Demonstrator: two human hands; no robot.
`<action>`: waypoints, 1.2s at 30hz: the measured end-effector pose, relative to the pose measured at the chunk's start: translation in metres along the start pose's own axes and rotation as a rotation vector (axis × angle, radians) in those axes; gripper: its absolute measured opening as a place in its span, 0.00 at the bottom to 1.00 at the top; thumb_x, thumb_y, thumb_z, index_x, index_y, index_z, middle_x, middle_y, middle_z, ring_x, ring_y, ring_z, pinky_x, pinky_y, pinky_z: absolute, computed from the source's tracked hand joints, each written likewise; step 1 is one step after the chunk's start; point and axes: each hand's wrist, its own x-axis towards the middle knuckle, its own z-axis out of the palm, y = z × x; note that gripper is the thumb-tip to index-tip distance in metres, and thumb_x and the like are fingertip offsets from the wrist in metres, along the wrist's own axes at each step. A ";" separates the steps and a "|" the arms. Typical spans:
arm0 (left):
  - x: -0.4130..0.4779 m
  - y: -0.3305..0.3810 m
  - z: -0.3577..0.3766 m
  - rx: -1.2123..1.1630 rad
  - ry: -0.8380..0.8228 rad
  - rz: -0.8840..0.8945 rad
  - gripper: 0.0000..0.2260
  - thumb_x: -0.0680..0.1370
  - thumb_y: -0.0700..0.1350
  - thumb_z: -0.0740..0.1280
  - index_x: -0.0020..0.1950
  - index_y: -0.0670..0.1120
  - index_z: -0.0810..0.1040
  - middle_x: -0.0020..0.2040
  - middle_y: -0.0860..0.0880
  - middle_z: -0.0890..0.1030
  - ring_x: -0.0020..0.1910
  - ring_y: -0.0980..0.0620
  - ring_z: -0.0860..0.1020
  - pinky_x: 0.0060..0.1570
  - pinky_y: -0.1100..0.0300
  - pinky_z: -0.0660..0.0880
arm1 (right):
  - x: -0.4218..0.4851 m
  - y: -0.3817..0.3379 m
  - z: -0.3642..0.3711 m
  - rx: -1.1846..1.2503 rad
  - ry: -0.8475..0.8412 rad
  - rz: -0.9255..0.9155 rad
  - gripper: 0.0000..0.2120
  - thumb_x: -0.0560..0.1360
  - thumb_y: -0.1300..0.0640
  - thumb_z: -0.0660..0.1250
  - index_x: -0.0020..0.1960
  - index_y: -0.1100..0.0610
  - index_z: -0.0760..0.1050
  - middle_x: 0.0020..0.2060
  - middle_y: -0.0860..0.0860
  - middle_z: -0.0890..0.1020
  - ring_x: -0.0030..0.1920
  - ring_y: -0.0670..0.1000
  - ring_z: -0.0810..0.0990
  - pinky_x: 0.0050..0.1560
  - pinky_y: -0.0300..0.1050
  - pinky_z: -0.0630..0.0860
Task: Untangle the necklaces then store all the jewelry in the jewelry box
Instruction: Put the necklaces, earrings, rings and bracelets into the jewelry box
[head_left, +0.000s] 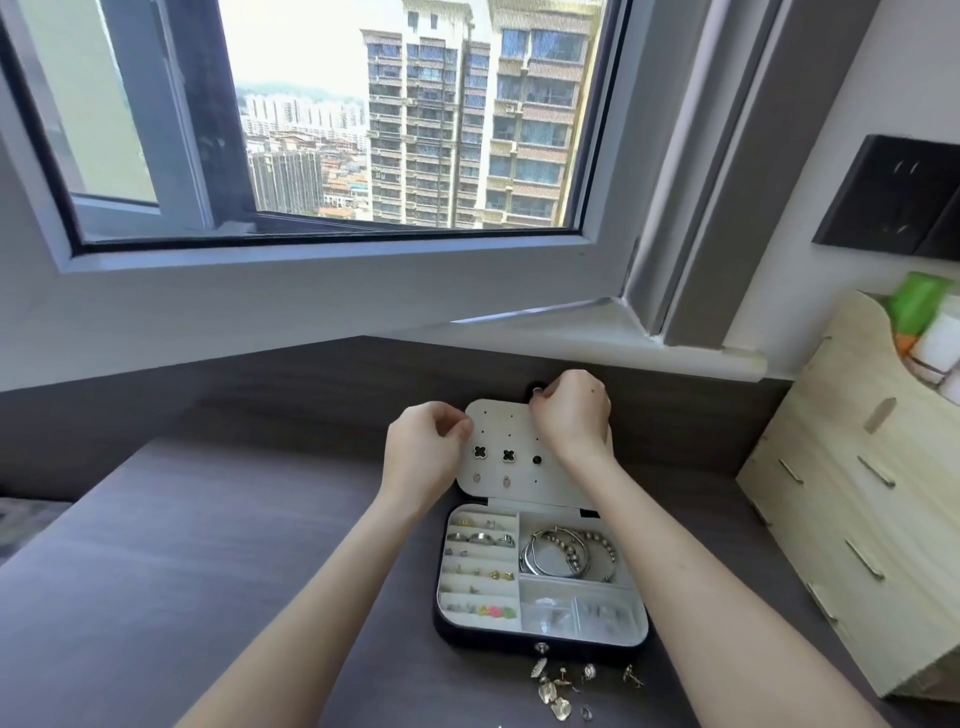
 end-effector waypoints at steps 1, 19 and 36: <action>0.000 0.000 0.000 -0.003 -0.006 -0.002 0.05 0.77 0.42 0.67 0.47 0.43 0.82 0.42 0.51 0.81 0.43 0.55 0.77 0.35 0.74 0.66 | -0.002 0.000 0.000 -0.002 0.007 -0.014 0.20 0.75 0.60 0.63 0.26 0.58 0.62 0.29 0.55 0.68 0.38 0.58 0.69 0.35 0.44 0.62; -0.007 0.019 -0.029 -0.681 -0.223 -0.175 0.05 0.77 0.40 0.67 0.49 0.39 0.80 0.42 0.45 0.83 0.41 0.54 0.81 0.42 0.64 0.79 | -0.083 0.000 -0.049 0.283 0.079 -0.662 0.04 0.73 0.65 0.68 0.45 0.59 0.80 0.40 0.49 0.81 0.43 0.49 0.77 0.46 0.41 0.71; -0.010 0.018 -0.035 -0.662 -0.314 -0.131 0.04 0.76 0.41 0.68 0.45 0.42 0.81 0.41 0.47 0.81 0.43 0.51 0.80 0.50 0.59 0.78 | -0.091 -0.008 -0.028 0.047 0.384 -0.665 0.03 0.68 0.58 0.74 0.37 0.52 0.82 0.32 0.48 0.74 0.37 0.51 0.69 0.37 0.43 0.65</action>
